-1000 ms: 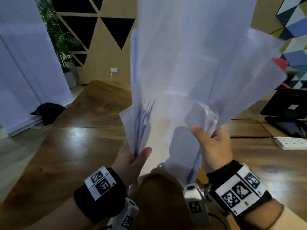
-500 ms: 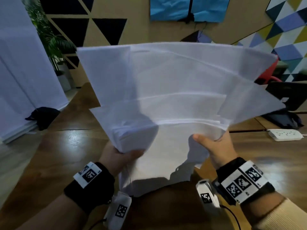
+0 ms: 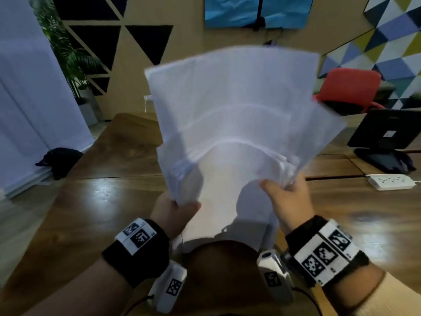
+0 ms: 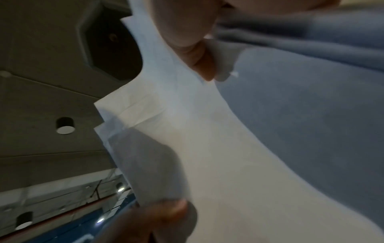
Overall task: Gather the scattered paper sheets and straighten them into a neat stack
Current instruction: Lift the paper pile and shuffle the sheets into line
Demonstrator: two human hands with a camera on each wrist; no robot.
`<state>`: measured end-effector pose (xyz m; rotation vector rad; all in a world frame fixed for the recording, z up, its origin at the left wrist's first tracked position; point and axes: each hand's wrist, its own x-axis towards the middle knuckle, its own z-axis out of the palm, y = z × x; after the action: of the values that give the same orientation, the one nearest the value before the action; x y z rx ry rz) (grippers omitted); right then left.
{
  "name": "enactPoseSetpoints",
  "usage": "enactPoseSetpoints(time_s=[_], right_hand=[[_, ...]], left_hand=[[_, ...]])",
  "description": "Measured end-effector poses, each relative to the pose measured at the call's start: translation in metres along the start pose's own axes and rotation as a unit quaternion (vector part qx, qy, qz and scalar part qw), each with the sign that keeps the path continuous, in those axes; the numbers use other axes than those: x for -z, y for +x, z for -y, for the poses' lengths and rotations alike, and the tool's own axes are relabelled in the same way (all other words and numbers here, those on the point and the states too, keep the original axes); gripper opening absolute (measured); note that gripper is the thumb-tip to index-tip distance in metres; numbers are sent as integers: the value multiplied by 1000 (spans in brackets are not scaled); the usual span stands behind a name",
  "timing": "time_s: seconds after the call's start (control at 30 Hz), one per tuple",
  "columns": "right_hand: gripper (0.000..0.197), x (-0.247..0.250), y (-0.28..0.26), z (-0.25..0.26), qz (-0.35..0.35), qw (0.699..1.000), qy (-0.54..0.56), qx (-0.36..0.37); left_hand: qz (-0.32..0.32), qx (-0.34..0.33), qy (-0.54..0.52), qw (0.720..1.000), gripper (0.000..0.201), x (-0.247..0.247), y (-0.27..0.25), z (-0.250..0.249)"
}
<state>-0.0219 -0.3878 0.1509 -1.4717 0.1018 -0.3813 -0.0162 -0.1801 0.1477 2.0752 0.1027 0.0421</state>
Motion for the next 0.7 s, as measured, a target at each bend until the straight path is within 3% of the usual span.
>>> enactPoseSetpoints(time_s=[0.07, 0.23, 0.37, 0.43, 0.5, 0.57, 0.7], right_hand=[[21, 0, 1, -3, -13, 999, -31, -23], [25, 9, 17, 14, 5, 1000, -5, 14], [20, 12, 29, 29, 37, 996, 81, 11], [34, 17, 34, 31, 67, 993, 96, 3], [41, 20, 36, 31, 112, 992, 58, -8], [33, 23, 32, 27, 163, 986, -1, -43], [20, 21, 19, 5, 110, 989, -36, -95]], left_hand=[[2, 24, 31, 999, 41, -3, 1, 10], [11, 27, -72, 997, 22, 10, 7, 28], [16, 36, -82, 996, 25, 12, 0, 26], [1, 44, -134, 990, 27, 13, 1, 25], [-12, 49, -181, 982, 25, 18, 3, 25], [-14, 39, -204, 978, 25, 24, 5, 26], [8, 25, -223, 975, 16, 25, 8, 24]])
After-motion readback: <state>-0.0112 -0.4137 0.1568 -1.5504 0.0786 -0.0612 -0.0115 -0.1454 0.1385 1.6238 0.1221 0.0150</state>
